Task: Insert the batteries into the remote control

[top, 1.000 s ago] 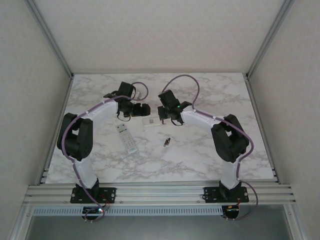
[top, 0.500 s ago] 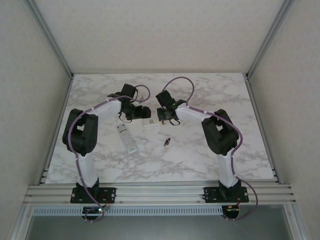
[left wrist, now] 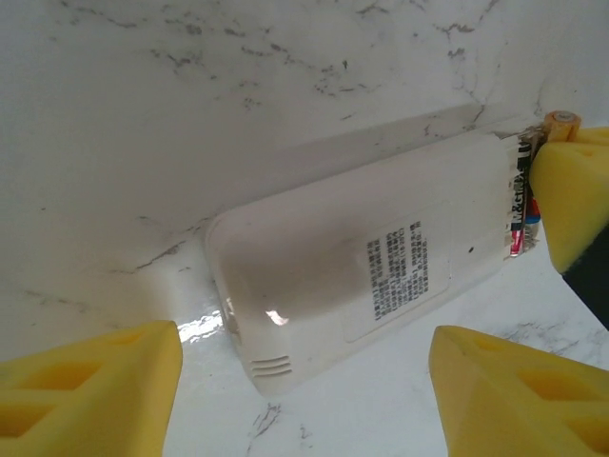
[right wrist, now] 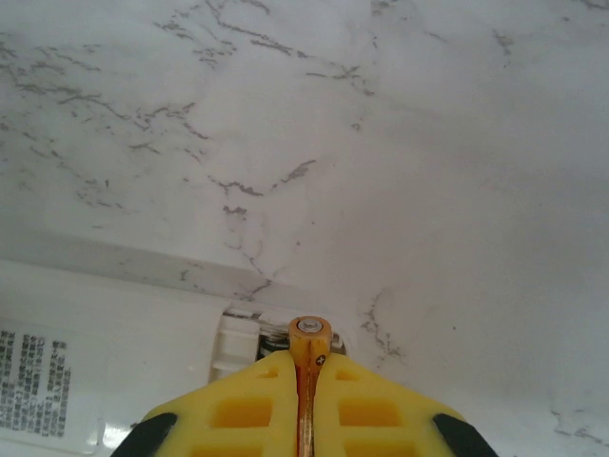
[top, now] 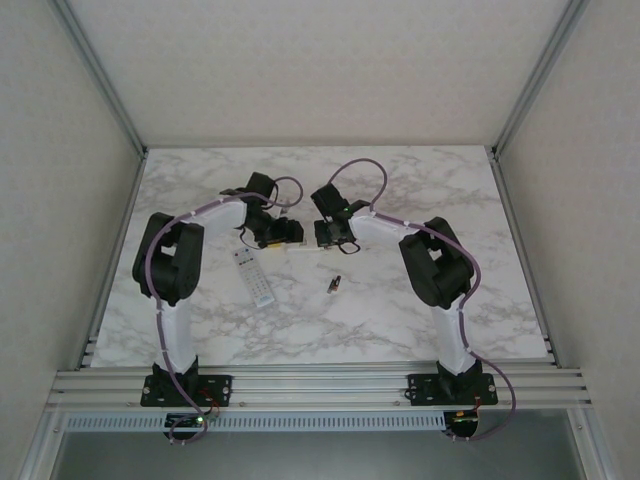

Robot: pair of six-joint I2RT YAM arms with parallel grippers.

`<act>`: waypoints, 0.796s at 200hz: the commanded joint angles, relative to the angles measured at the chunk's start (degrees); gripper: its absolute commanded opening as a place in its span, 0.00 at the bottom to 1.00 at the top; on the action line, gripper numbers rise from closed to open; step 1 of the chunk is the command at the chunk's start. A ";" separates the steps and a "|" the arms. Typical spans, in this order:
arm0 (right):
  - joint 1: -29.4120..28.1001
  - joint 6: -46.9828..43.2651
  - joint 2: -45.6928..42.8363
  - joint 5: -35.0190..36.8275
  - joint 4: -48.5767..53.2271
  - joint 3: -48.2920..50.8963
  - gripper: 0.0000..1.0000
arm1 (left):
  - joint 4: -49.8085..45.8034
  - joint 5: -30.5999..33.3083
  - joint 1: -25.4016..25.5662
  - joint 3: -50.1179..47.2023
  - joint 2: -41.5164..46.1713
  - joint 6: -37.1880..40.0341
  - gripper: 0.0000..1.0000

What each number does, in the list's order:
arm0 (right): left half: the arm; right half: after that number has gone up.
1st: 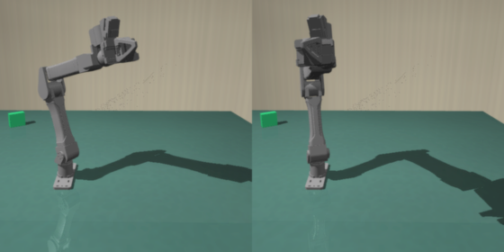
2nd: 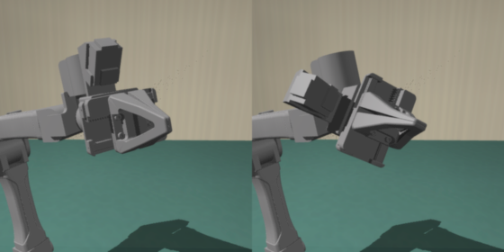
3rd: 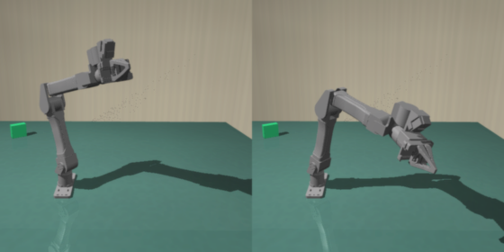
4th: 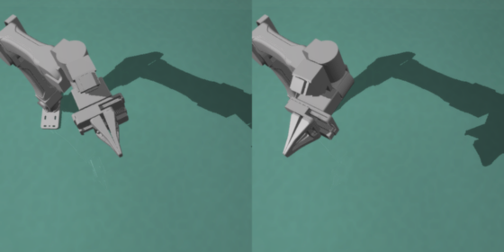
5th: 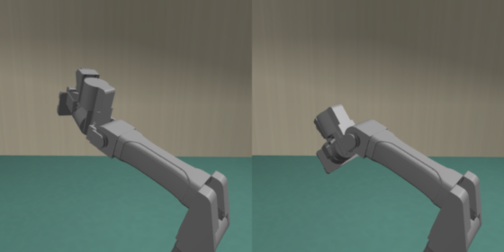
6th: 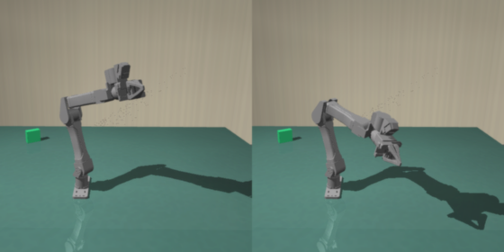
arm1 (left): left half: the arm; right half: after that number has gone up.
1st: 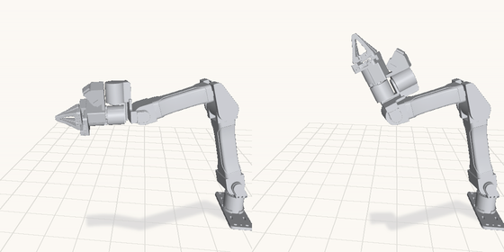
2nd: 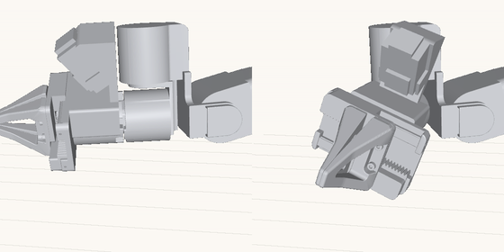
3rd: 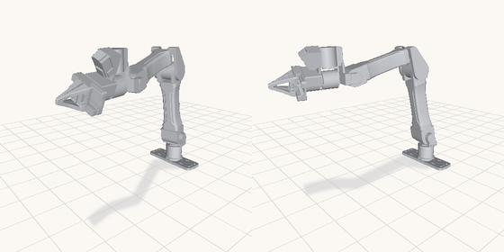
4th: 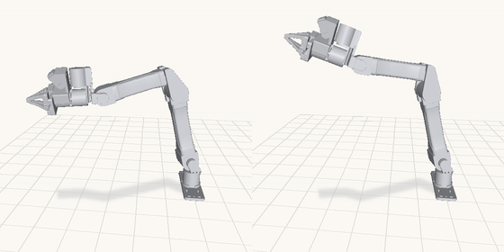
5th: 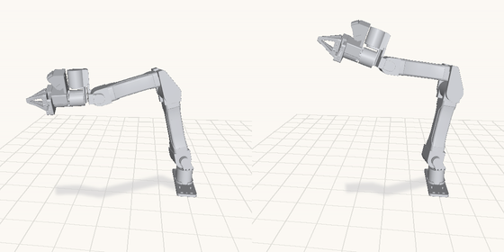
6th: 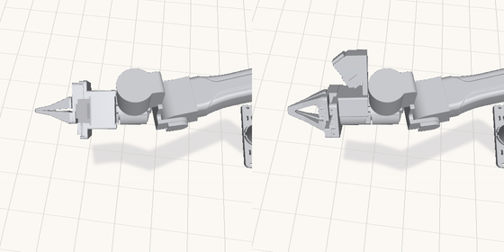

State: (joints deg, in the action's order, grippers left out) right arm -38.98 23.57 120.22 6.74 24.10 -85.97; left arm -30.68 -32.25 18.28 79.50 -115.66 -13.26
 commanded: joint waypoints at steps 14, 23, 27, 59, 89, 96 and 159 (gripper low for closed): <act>0.17 1.68 2.03 -0.85 4.27 -0.52 0.09 | -1.73 -2.29 -0.43 1.66 -1.35 1.21 0.67; 0.15 1.85 2.04 -0.94 4.58 -0.59 0.10 | -1.75 -2.29 -0.44 1.71 -1.29 1.17 0.67; 0.18 2.01 2.08 -0.99 4.76 -0.66 0.10 | -1.75 -2.30 -0.44 1.71 -1.32 1.21 0.67; 0.14 2.67 2.21 -1.44 7.98 -3.07 0.18 | -1.67 -2.31 -0.41 1.62 -1.21 1.16 0.67; 0.27 2.85 1.01 -1.86 9.61 -4.26 0.22 | -1.57 -2.23 -0.38 1.44 -0.98 1.12 0.67; 0.32 2.83 0.72 -1.76 10.14 -4.73 0.23 | -1.50 -2.21 -0.48 1.44 -1.00 1.10 0.67; 3.24 6.51 0.77 -2.58 13.66 -9.78 0.24 | -1.36 -1.87 -0.64 1.40 -0.92 0.86 0.67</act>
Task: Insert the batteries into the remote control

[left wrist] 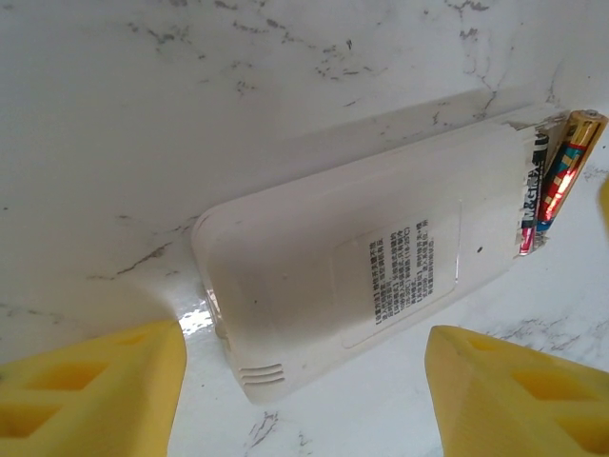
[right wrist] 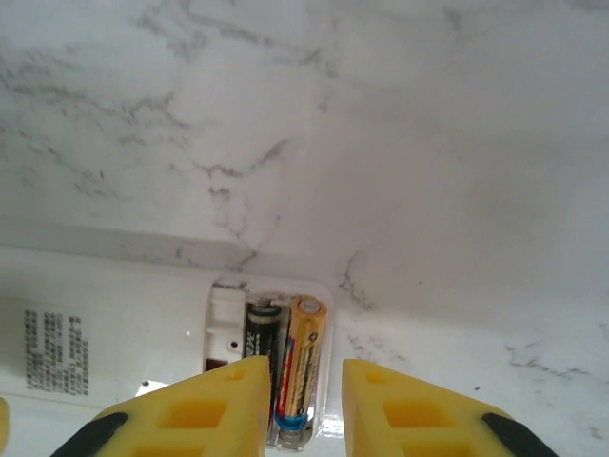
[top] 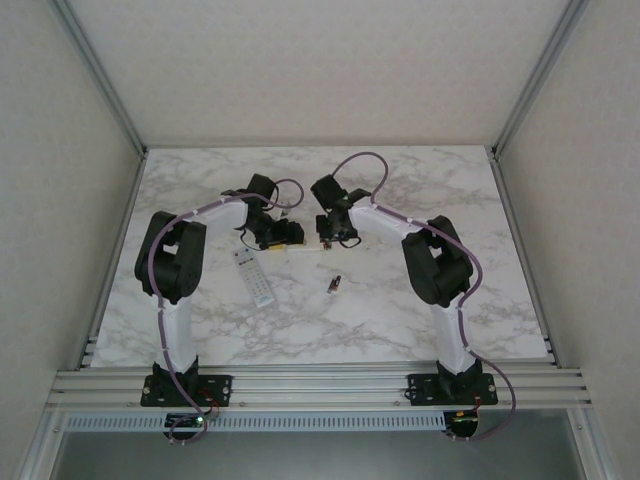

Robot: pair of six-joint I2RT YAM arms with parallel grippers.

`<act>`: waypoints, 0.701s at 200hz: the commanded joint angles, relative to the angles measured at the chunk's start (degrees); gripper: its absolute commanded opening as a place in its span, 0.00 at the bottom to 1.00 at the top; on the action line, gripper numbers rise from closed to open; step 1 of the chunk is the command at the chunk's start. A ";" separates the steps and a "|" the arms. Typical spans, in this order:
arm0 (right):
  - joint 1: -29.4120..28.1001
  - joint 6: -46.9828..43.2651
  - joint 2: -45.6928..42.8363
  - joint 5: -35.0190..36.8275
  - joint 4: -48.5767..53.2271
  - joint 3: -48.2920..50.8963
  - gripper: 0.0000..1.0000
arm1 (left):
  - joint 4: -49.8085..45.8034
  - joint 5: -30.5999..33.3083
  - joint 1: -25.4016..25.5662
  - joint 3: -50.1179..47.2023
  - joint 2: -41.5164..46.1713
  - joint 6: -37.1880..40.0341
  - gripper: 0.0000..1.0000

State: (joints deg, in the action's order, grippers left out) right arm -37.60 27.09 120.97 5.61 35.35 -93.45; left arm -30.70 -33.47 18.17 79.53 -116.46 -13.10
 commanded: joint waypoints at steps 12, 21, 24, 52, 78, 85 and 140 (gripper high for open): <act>2.18 3.37 0.68 -2.40 2.11 -2.99 0.22 | -1.29 -0.79 -0.52 1.69 -0.36 0.66 0.65; 2.31 3.34 1.34 -2.65 2.33 -3.76 0.21 | -1.52 -1.14 -0.56 1.95 -0.71 0.88 0.62; 2.29 3.32 1.60 -2.78 2.56 -4.02 0.21 | -1.61 -1.20 -0.51 2.05 -0.79 0.96 0.60; 2.36 3.11 3.47 -4.72 3.07 -5.51 0.19 | -1.64 -1.50 -0.51 2.15 -1.02 1.05 0.55; 2.32 3.06 4.44 -6.90 2.51 -5.14 0.17 | -1.81 -1.68 -0.51 2.34 -1.23 1.15 0.54; 2.31 3.10 4.54 -7.02 2.40 -4.92 0.16 | -1.90 -1.75 -0.54 2.34 -1.32 1.24 0.53; 2.34 3.26 3.77 -7.75 1.56 -2.27 0.13 | -2.17 -2.08 -0.51 2.47 -1.80 1.41 0.52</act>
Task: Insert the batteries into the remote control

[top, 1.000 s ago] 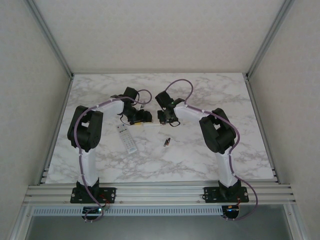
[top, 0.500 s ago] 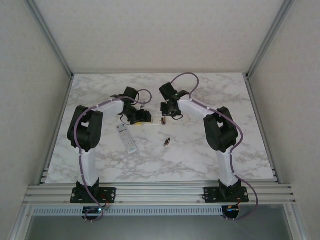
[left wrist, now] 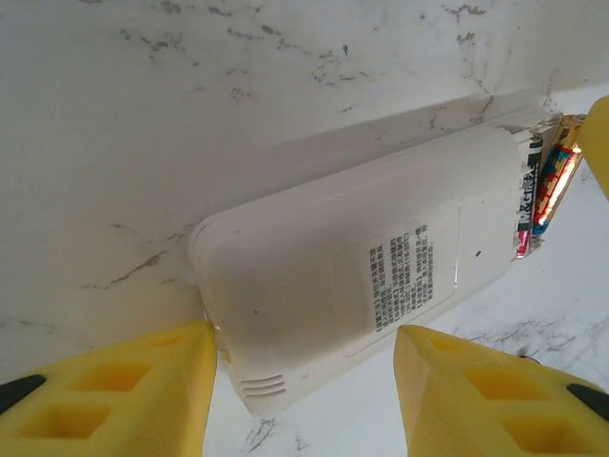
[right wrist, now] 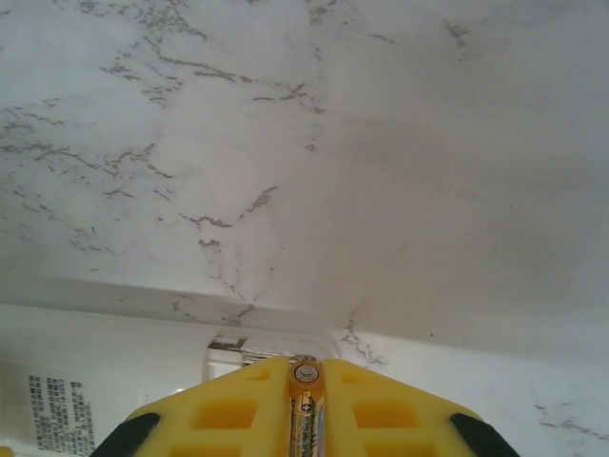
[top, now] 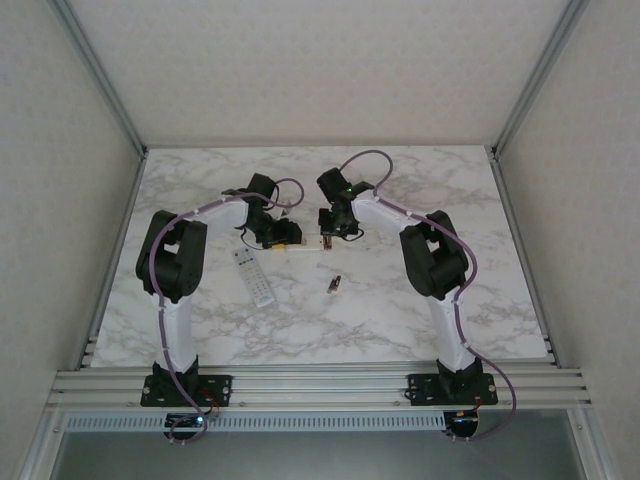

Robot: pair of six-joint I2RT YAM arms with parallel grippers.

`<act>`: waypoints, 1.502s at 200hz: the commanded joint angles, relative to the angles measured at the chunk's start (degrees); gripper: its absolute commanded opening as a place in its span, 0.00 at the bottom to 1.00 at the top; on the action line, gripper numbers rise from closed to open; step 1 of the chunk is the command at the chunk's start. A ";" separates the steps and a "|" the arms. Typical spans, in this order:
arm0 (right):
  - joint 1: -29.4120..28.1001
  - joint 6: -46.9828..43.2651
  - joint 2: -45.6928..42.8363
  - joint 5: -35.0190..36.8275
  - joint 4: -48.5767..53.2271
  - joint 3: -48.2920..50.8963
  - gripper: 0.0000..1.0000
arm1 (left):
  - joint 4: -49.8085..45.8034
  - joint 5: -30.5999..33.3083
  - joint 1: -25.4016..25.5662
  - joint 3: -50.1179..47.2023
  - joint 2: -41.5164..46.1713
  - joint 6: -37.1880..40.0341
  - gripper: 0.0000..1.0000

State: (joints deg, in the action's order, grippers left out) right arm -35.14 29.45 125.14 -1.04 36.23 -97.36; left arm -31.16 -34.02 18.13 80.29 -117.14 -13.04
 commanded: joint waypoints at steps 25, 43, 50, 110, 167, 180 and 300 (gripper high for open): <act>-0.41 1.57 -0.93 -1.35 0.78 2.91 0.13 | -1.70 -1.74 -0.43 1.63 -1.17 1.35 0.52; -0.72 1.94 -1.17 -1.77 0.77 3.62 0.13 | -1.71 -1.75 -0.48 1.66 -1.21 1.35 0.52; -1.01 1.99 -1.25 -1.75 0.94 3.86 0.13 | -1.71 -1.73 -0.42 1.70 -1.13 1.35 0.52; -3.55 3.90 -2.64 -0.62 1.62 9.57 0.11 | -1.72 -1.84 -0.46 1.53 -1.23 1.35 0.51; -6.06 5.45 -2.17 -0.89 -0.76 14.21 0.11 | -1.44 -2.11 -0.49 1.00 -0.84 1.23 0.52; -6.00 5.74 -3.52 -0.49 -1.26 14.16 0.11 | -1.28 -1.95 -0.47 0.66 -0.52 1.11 0.52; 12.23 4.82 -13.96 2.52 13.72 5.60 0.49 | 3.75 9.24 -1.04 -0.18 11.85 -0.32 0.91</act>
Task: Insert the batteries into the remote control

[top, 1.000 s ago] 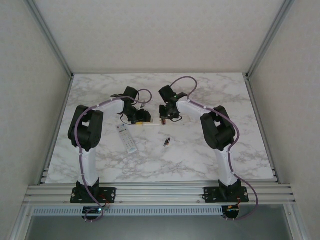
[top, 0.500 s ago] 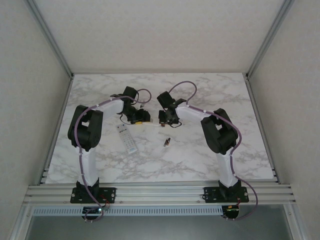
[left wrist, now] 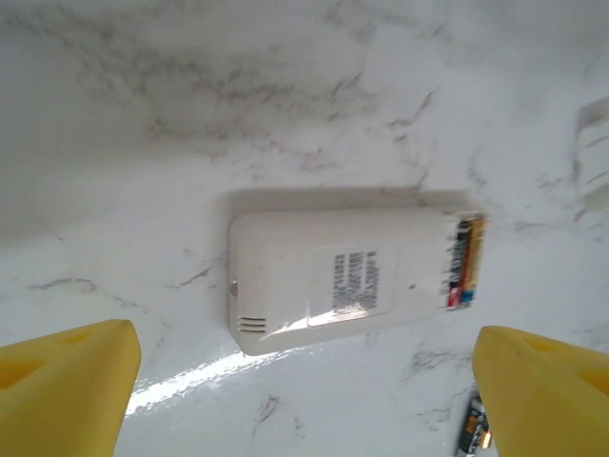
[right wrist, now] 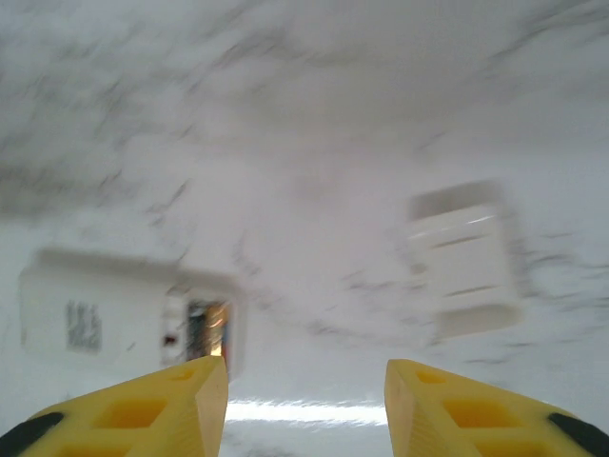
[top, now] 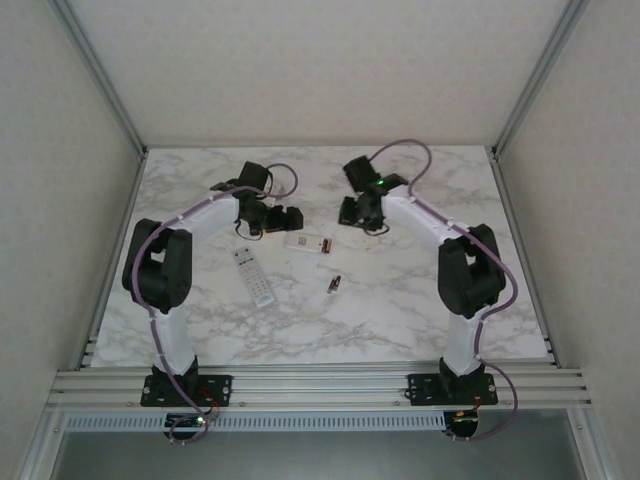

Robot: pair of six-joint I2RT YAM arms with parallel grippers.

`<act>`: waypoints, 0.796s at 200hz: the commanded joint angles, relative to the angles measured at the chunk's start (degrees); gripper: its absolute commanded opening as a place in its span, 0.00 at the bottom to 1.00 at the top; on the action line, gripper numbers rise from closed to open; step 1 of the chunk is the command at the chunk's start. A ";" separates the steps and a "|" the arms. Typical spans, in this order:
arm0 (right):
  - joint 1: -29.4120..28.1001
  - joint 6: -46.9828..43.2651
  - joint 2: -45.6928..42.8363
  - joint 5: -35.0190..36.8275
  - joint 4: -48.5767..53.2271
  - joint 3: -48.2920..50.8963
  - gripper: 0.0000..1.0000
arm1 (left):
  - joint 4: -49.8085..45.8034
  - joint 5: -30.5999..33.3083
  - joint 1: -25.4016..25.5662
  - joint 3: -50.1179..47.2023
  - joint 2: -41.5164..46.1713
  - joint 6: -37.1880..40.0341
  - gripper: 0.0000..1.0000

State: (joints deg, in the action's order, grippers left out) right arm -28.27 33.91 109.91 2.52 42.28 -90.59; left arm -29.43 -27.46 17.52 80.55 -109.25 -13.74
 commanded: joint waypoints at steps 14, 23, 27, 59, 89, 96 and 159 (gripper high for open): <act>7.73 -0.97 2.17 -1.55 7.74 -1.22 0.49 | 2.89 2.33 -0.40 -0.49 4.71 0.29 0.92; 8.79 -2.45 3.27 -2.79 7.41 -1.68 0.49 | 3.42 1.86 -0.45 -0.57 5.00 0.20 0.92; 9.17 -3.23 3.87 -3.29 7.50 -2.05 0.49 | 3.62 1.67 -0.45 -0.53 5.01 0.14 0.92; 9.67 -7.89 9.08 -8.26 6.98 -4.60 0.39 | 3.77 -0.10 -0.44 0.11 4.49 0.03 0.92; 9.72 -8.03 11.15 -9.06 4.86 -3.49 0.32 | 3.72 -0.39 -0.45 -0.29 4.83 0.07 0.92; 9.67 -8.09 11.48 -8.61 4.60 -3.16 0.30 | 3.68 -0.46 -0.44 -0.31 4.88 0.11 0.92; 8.57 -10.44 13.40 -4.44 4.29 -0.57 0.17 | 4.21 -1.29 -0.39 -0.57 5.19 -0.63 0.93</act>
State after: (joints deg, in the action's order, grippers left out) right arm -18.72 25.45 121.73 -5.13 46.09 -92.68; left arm -25.87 -27.42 17.52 80.53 -105.38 -13.76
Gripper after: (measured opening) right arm 0.179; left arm 0.927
